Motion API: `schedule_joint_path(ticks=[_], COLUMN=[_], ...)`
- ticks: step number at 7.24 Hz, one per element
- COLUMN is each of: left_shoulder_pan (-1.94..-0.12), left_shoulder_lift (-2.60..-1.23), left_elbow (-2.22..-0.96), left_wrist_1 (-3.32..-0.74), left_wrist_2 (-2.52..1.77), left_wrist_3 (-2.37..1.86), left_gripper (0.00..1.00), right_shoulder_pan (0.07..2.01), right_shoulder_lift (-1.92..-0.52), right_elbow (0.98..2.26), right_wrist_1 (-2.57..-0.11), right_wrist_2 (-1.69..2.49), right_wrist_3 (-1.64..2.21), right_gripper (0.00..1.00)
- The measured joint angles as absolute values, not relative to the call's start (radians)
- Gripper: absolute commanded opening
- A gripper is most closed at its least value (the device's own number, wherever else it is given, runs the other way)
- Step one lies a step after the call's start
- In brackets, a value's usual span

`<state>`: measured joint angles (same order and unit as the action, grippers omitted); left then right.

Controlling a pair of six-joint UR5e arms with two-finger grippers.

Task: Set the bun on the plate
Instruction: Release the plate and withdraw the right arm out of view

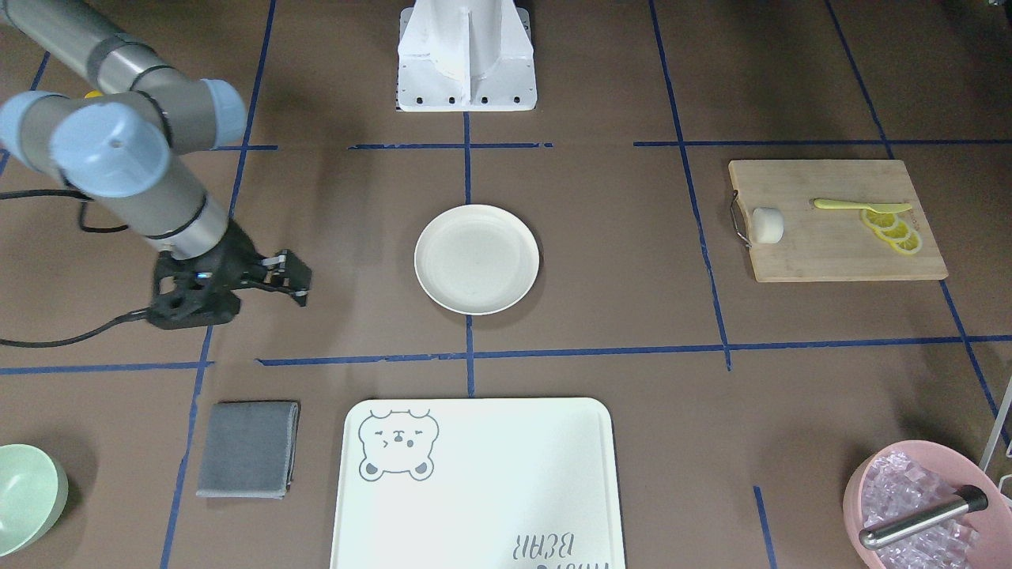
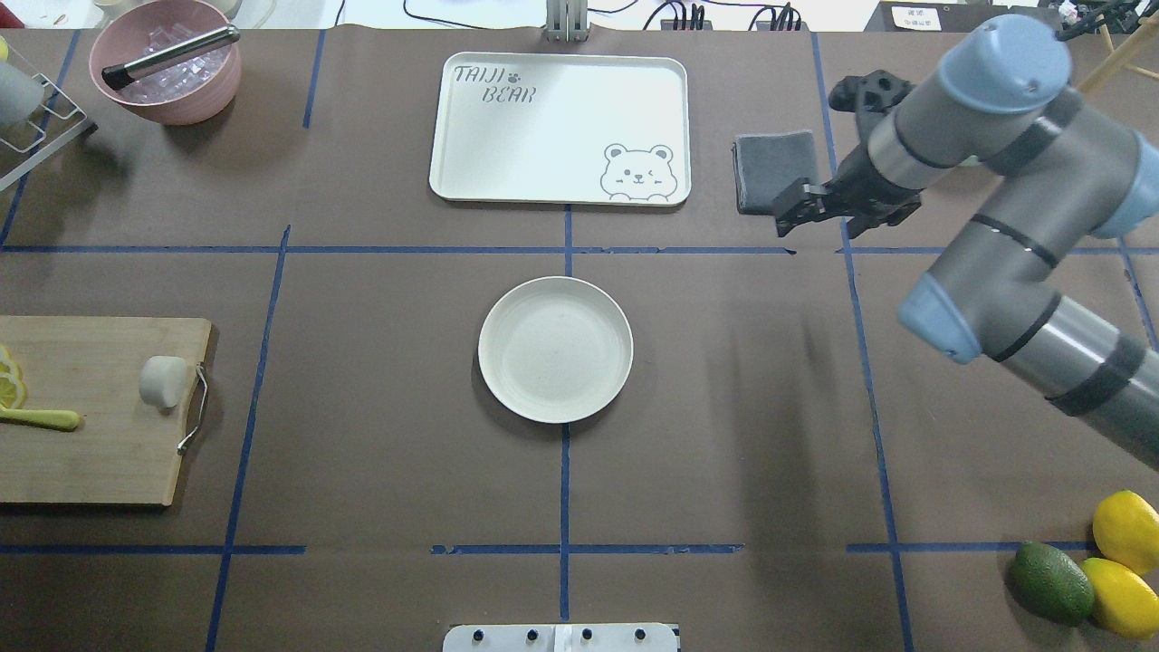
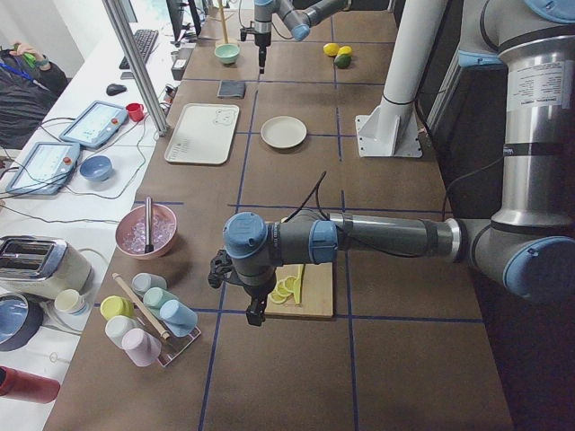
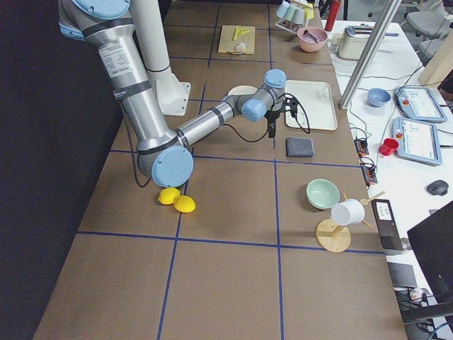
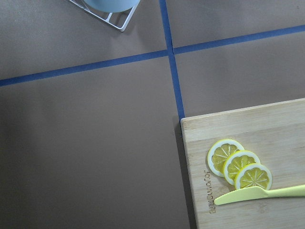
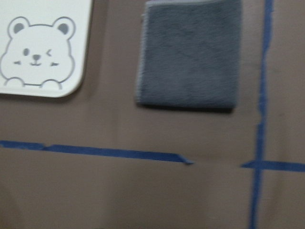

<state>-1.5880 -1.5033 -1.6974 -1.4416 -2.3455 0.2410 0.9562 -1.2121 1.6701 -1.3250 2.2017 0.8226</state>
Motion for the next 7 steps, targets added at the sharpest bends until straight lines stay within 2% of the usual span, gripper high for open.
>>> schedule_joint_path(ticks=[4,7], left_shoulder_pan=[-1.584,-1.576], left_shoulder_lift=[-1.511,-1.52], left_elbow=[-1.706,-1.695], left_wrist_1=[-1.448,-1.583], left_wrist_2=[-2.345,-2.344], left_wrist_3=[0.236,0.231], left_gripper=[1.0,1.0], right_shoulder_pan=[1.303,1.484], right_shoulder_lift=[-1.583,-1.677], right_elbow=[1.739,1.754], right_wrist_1=[-1.33,-1.432], right_wrist_2=[2.288,2.324], right_wrist_3=[0.238,0.07], right_gripper=[1.0,1.0])
